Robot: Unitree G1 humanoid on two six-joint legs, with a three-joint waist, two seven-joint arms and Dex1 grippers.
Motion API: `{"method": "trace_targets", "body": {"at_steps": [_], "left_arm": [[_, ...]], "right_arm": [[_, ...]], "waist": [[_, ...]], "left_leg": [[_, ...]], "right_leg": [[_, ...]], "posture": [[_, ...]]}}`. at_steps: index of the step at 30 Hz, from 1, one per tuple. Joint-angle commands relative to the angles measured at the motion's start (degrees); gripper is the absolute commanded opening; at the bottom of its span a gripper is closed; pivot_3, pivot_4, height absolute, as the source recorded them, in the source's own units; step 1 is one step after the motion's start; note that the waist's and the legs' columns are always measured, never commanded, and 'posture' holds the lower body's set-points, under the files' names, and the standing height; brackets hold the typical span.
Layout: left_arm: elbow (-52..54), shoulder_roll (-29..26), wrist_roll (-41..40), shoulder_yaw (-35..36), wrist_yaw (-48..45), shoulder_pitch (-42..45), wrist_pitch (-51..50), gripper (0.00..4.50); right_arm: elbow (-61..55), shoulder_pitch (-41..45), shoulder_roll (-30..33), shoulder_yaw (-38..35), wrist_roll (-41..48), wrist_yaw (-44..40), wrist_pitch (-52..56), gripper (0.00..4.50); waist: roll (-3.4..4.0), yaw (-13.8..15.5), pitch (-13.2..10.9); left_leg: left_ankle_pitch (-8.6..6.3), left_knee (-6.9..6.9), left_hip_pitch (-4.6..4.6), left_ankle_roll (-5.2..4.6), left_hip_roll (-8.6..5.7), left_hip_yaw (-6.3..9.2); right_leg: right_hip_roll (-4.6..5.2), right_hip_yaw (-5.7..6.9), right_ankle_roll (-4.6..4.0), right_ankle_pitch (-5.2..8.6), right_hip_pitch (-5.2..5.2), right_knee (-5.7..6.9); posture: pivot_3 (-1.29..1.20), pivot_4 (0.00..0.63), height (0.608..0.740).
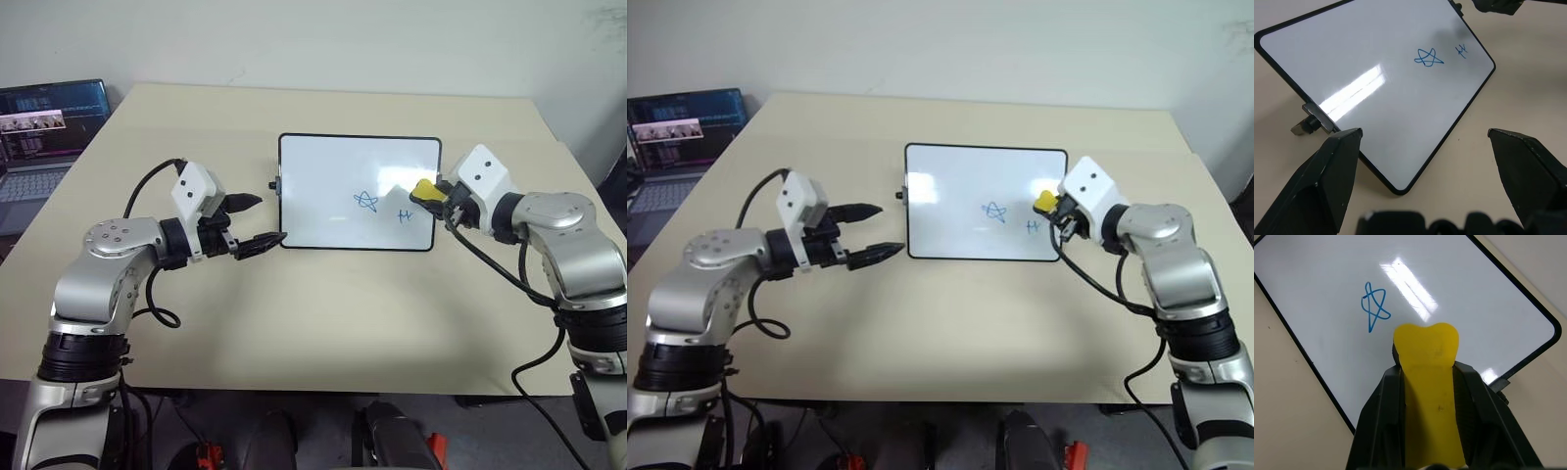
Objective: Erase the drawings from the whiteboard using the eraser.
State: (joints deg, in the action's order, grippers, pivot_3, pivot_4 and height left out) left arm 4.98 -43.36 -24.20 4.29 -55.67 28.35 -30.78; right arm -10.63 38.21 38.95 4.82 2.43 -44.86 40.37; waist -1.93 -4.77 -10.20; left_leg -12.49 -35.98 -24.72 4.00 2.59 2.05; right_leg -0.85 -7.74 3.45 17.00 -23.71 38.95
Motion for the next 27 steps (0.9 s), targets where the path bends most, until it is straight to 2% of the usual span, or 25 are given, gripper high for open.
{"method": "trace_targets", "body": {"at_steps": [1,6,12,17,27], "left_arm": [[0.76,-0.24,0.23,0.1,-0.1,0.52,0.98,4.5],[-0.31,0.25,0.62,-0.37,-0.17,1.23,1.3,4.5],[-2.28,2.26,1.64,-2.16,0.29,2.94,2.17,4.5],[-2.84,3.88,2.52,-3.06,0.92,1.78,2.79,4.5],[-2.02,3.29,2.56,-2.4,1.15,0.39,2.14,4.5]], "right_arm": [[-2.91,0.03,0.8,-1.83,0.81,0.92,0.2,0.99],[-1.49,2.22,-1.56,-1.75,1.3,3.89,0.18,0.99],[11.14,11.82,-15.38,3.67,-2.67,14.46,-2.23,0.99],[26.26,16.83,-22.31,7.29,-8.02,22.11,-7.95,0.99],[39.38,19.01,-24.88,8.44,-12.61,27.15,-17.14,0.99]], "waist": [[0.0,0.0,0.0],[0.0,-0.01,0.0],[0.01,-0.3,0.0],[0.01,0.2,0.0],[0.03,-0.03,-0.01]], "left_leg": [[0.0,0.0,0.0,0.0,0.0,0.02],[0.0,-0.06,0.0,0.0,0.0,0.18],[0.04,-0.1,0.02,0.0,0.02,0.34],[0.05,-0.09,0.0,0.02,0.0,0.53],[0.2,-0.11,0.07,0.16,-0.02,0.83]], "right_leg": [[0.0,0.02,0.0,0.0,0.01,0.0],[0.0,0.18,0.0,0.0,0.11,0.01],[-0.03,0.37,-0.06,-0.03,0.15,0.12],[0.02,0.56,-0.09,-0.03,0.22,0.06],[0.03,0.8,-0.18,-0.08,0.39,0.2]], "posture": [[0.0,0.15,0.74],[0.0,0.15,0.74],[0.0,0.15,0.74],[0.0,0.15,0.74],[0.0,0.15,0.74]]}}
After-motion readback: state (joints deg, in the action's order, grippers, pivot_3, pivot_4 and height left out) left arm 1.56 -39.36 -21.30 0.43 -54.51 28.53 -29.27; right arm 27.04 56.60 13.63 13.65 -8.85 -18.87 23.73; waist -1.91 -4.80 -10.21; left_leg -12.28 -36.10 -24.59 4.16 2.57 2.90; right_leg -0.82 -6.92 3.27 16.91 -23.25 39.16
